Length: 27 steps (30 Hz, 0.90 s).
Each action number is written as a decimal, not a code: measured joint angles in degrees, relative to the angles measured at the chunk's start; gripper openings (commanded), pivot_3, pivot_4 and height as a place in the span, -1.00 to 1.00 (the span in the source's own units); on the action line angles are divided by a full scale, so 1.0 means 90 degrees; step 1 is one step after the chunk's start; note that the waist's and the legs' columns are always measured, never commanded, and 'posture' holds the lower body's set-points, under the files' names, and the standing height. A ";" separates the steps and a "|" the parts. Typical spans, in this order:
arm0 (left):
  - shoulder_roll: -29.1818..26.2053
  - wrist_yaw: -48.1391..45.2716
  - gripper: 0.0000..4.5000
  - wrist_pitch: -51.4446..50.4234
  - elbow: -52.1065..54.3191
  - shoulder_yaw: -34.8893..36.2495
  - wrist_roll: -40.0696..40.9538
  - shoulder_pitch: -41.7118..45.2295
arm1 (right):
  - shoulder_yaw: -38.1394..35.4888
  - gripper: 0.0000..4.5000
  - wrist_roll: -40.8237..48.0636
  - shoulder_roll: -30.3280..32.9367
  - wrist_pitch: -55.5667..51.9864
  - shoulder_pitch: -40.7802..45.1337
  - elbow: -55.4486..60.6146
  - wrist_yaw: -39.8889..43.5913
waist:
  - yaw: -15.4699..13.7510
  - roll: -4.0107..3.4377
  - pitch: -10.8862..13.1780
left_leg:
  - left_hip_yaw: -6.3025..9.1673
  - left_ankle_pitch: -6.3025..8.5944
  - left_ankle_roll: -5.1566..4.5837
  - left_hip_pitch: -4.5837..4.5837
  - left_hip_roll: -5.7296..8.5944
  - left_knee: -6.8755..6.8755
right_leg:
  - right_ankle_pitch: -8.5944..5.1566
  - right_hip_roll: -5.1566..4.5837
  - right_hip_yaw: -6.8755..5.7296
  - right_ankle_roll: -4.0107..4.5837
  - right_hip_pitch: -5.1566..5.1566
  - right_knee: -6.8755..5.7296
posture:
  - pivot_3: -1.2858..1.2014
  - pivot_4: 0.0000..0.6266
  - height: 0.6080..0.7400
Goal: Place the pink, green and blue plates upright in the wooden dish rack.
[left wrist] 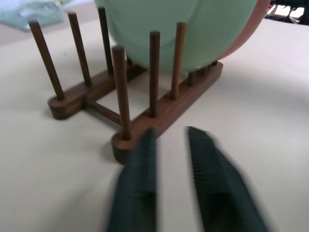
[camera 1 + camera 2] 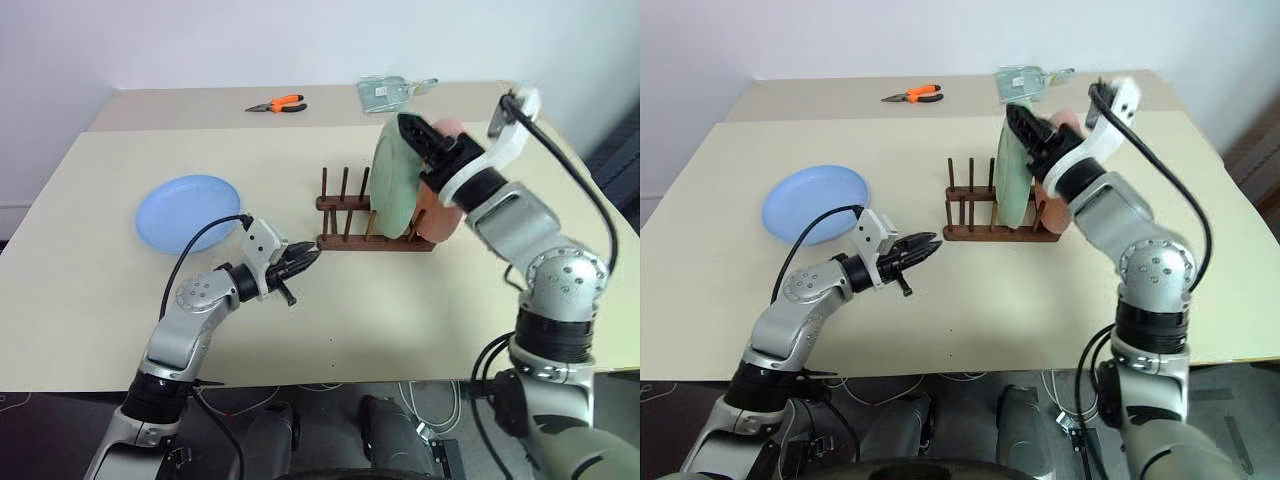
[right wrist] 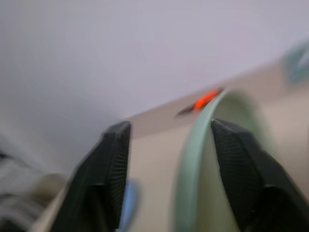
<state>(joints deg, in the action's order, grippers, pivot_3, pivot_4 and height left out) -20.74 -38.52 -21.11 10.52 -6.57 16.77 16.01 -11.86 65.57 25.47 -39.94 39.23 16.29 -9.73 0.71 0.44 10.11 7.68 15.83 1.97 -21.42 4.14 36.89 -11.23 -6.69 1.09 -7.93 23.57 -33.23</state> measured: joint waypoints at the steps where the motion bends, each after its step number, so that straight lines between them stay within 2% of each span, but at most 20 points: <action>1: 0.0063 0.0183 0.25 0.0011 -0.0041 0.0106 -0.0020 0.0050 | 0.0008 0.09 -0.0292 0.0222 0.0127 0.0093 0.0030 0.0243 | -0.0002 0.0000 0.0000 | 0.0000 0.0000 0.0000 0.0000 0.0000 -0.0002 | 0.0002 0.0000 0.0000 -0.0006 0.0000 0.0000 | 0.03 -0.52 1.00; 3: 0.0149 0.0759 0.71 0.0011 -0.0253 0.0416 -0.0180 0.0254 | -0.0003 0.09 -0.0749 0.0575 0.0314 0.0239 0.0029 0.0694 | -0.0009 0.0004 -0.0001 | 0.0001 0.0000 0.0000 0.0000 0.0000 -0.0001 | 0.0003 0.0000 -0.0001 -0.0008 -0.0002 0.0001 | 0.03 -0.52 1.00; 4: 0.0219 0.1187 0.95 -0.0006 -0.0453 0.0669 -0.0280 0.0444 | -0.0015 0.20 -0.0913 0.0725 0.0387 0.0301 0.0026 0.0963 | -0.0010 0.0004 -0.0001 | 0.0002 0.0000 0.0000 0.0001 0.0000 0.0000 | 0.0000 0.0000 -0.0002 -0.0016 -0.0003 0.0002 | 0.03 -0.52 1.00; 5: 0.0282 0.1661 1.00 -0.0081 -0.0672 0.0967 -0.0369 0.0666 | -0.0023 0.34 -0.1011 0.0827 0.0422 0.0389 0.0016 0.1233 | -0.0008 0.0004 -0.0001 | 0.0002 0.0000 0.0000 0.0001 0.0000 0.0000 | -0.0006 0.0000 -0.0002 -0.0029 -0.0003 0.0002 | 0.03 -0.52 1.00; 6: 0.0295 0.1999 1.00 -0.0151 -0.0816 0.1214 -0.0424 0.0821 | -0.0031 0.47 -0.1033 0.0860 0.0440 0.0469 0.0018 0.1417 | 0.0008 0.0005 -0.0001 | 0.0002 0.0000 0.0000 0.0003 -0.0001 0.0000 | -0.0007 0.0000 -0.0002 -0.0032 -0.0003 0.0001 | 0.03 -0.52 1.00; 8: 0.0428 0.2768 1.00 -0.0363 -0.1056 0.1835 -0.0401 0.1149 | -0.0019 0.94 -0.1046 0.0995 0.0393 0.0648 0.0041 0.1834 | 0.0022 0.0004 0.0000 | 0.0001 0.0000 0.0000 0.0003 -0.0001 -0.0003 | -0.0006 0.0000 -0.0001 -0.0031 0.0000 0.0002 | 0.03 -0.52 1.00; 9: 0.0449 0.3068 1.00 -0.0422 -0.1146 0.2096 -0.0393 0.1241 | 0.0037 0.98 -0.1108 0.1068 0.0361 0.0704 0.0097 0.2005 | 0.0022 0.0005 -0.0001 | 0.0002 0.0000 0.0000 0.0003 -0.0001 -0.0003 | 0.0001 0.0000 -0.0001 -0.0020 0.0000 0.0002 | 0.03 -0.52 1.00; 12: 0.0389 0.4189 1.00 -0.0572 -0.1471 0.2839 -0.0557 0.1373 | 0.0731 0.98 -0.1809 0.1451 0.0400 0.0709 0.0513 0.2724 | 0.0026 0.0007 -0.0001 | 0.0001 0.0000 0.0000 0.0003 -0.0001 -0.0004 | 0.0004 0.0000 -0.0002 -0.0016 0.0003 0.0002 | 0.03 -0.52 1.00; 15: 0.0361 0.5246 1.00 -0.0904 -0.1621 0.3658 -0.0644 0.1393 | 0.1789 0.98 -0.2788 0.1734 0.0720 0.0387 0.1060 0.3607 | 0.0006 0.0027 -0.0005 | 0.0003 0.0000 0.0002 0.0001 0.0000 -0.0003 | -0.0011 -0.0001 -0.0003 -0.0042 0.0001 0.0002 | 0.03 -0.52 1.00; 19: 0.0334 0.5747 1.00 -0.1687 -0.1571 0.4195 -0.0492 0.1415 | 0.2594 0.98 -0.3533 0.1521 0.0953 0.0056 0.1178 0.4158 | -0.0062 0.0046 0.0000 | 0.0009 -0.0006 0.0013 -0.0005 0.0009 0.0010 | -0.0010 -0.0007 -0.0003 -0.0041 -0.0004 0.0000 | 0.03 -0.52 1.00; 23: 0.0725 0.5979 1.00 -0.2929 -0.1453 0.4705 0.0171 0.1600 | 0.3010 0.98 -0.4151 0.1241 0.1251 -0.0138 0.1185 0.4431 | -0.0151 0.0065 -0.0006 | 0.0014 -0.0006 0.0014 -0.0004 0.0009 0.0011 | -0.0009 -0.0007 -0.0006 -0.0040 -0.0005 -0.0001 | 0.03 -0.52 1.00; 26: 0.1069 0.6009 0.64 -0.3429 -0.1357 0.5146 0.0757 0.1754 | 0.3097 1.00 -0.4426 0.1078 0.1304 -0.0304 0.1187 0.4556 | -0.0160 0.0075 0.0000 | 0.0016 -0.0008 0.0019 -0.0004 0.0009 0.0010 | 0.0005 -0.0007 -0.0007 -0.0018 -0.0003 -0.0005 | 0.03 -0.52 1.00; 27: 0.1185 0.5985 0.41 -0.3538 -0.1343 0.5366 0.1066 0.1849 | 0.3098 1.00 -0.4524 0.1029 0.1310 -0.0346 0.1189 0.4586 | -0.0160 0.0074 0.0000 | 0.0016 -0.0009 0.0020 -0.0002 0.0009 0.0009 | 0.0004 -0.0006 -0.0008 -0.0018 -0.0003 -0.0006 | 0.03 -0.52 1.00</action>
<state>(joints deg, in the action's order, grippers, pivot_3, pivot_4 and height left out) -10.07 15.35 -52.96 -1.56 41.72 26.37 32.65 16.02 24.86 34.73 -28.15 36.13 27.00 31.54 -0.73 1.11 10.11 7.83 15.76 2.16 -21.44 4.22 36.97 -11.19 -6.75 1.02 -8.09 23.54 -33.29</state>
